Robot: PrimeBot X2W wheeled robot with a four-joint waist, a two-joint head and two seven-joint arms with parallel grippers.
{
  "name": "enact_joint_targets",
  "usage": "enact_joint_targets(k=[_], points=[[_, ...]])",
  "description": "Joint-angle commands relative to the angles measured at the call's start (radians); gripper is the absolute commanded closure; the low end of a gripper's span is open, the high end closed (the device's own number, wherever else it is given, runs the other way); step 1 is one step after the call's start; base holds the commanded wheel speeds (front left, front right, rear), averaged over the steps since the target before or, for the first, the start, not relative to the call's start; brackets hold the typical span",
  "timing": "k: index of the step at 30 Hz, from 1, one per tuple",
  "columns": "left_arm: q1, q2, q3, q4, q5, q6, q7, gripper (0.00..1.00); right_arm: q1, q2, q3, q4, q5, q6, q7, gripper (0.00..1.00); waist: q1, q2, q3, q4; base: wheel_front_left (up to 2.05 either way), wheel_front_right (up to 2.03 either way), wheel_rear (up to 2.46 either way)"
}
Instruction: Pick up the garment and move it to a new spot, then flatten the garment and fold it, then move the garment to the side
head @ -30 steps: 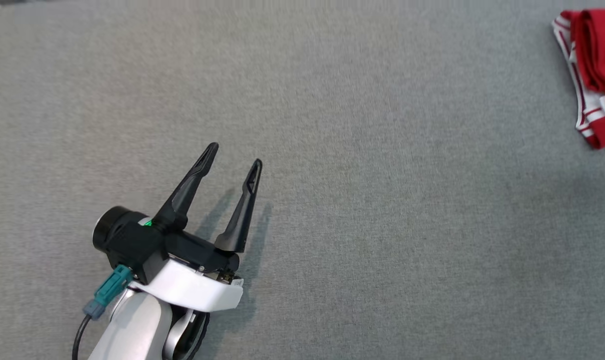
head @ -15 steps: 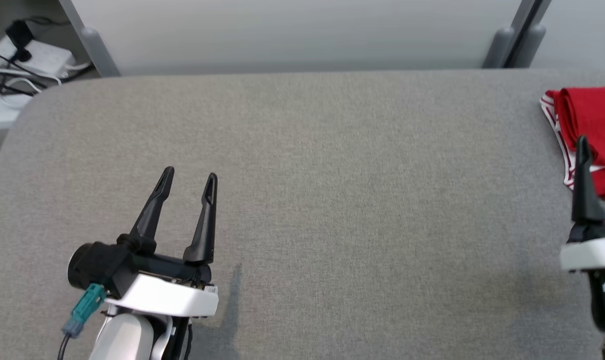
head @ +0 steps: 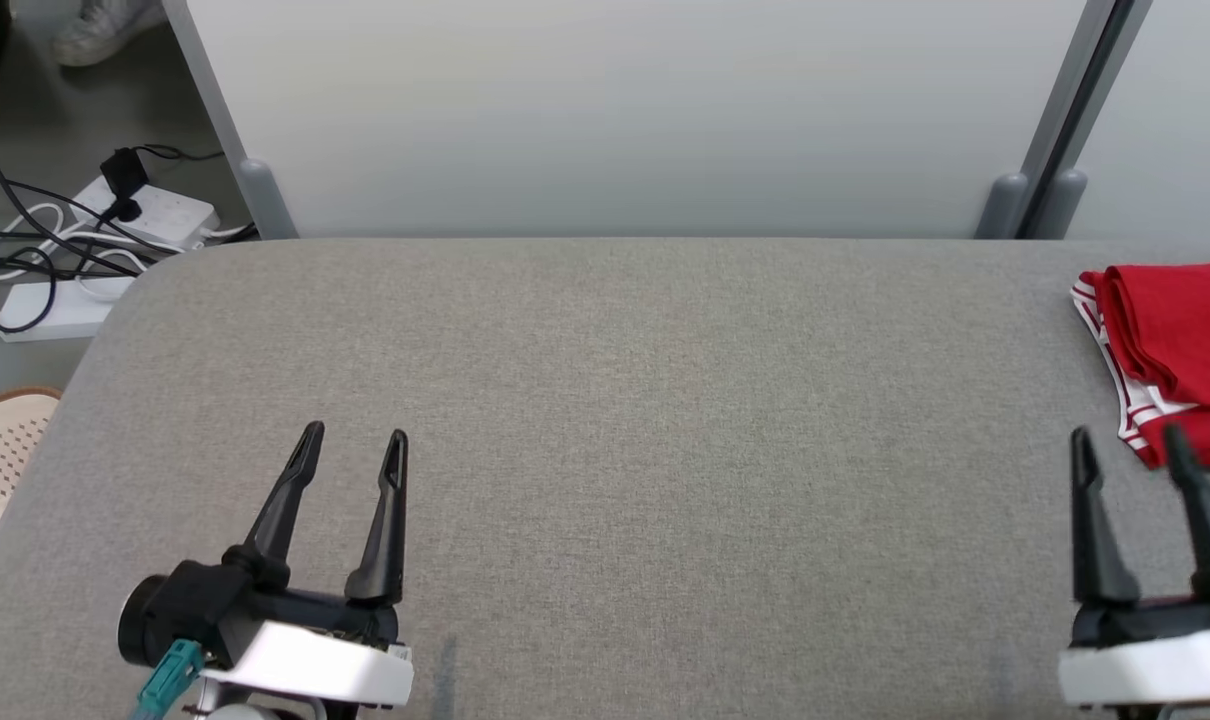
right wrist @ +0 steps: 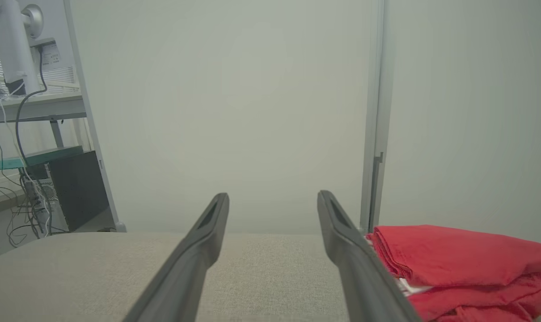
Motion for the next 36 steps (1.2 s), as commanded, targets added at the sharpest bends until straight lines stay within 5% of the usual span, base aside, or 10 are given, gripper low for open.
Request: enact_joint_targets(k=[1, 26, 27, 36], points=[[-0.017, 0.007, 0.039, -0.029, 0.007, -0.009, -0.006, 0.0, -0.003, -0.008, 0.027, -0.037, 0.005, 0.003, -0.006, 0.0, 0.0, -0.0001, -0.007, 0.005, 0.0, 0.0, 0.0], [0.057, 0.0, 0.068, 0.0, 0.084, -0.024, -0.006, 0.0, 0.134, 0.018, 0.018, -0.058, 0.031, 0.003, -0.006, 0.0, 0.0, -0.0001, -0.05, 0.023, 0.0, 0.0, 0.0], [0.089, -0.003, 0.032, 0.023, 0.076, -0.018, 0.0, 1.0, 0.151, 0.032, 0.0, -0.031, 0.026, 0.0, 0.0, 1.0, 0.0, -0.0001, -0.051, 0.023, 0.0, 0.0, 0.0], [0.119, -0.006, 0.027, 0.09, 0.032, -0.017, 0.009, 1.0, 0.153, 0.056, 0.009, 0.038, 0.071, 0.0, 0.01, 1.0, 0.0007, -0.0001, -0.049, 0.021, 0.0, 0.0, 0.0]])
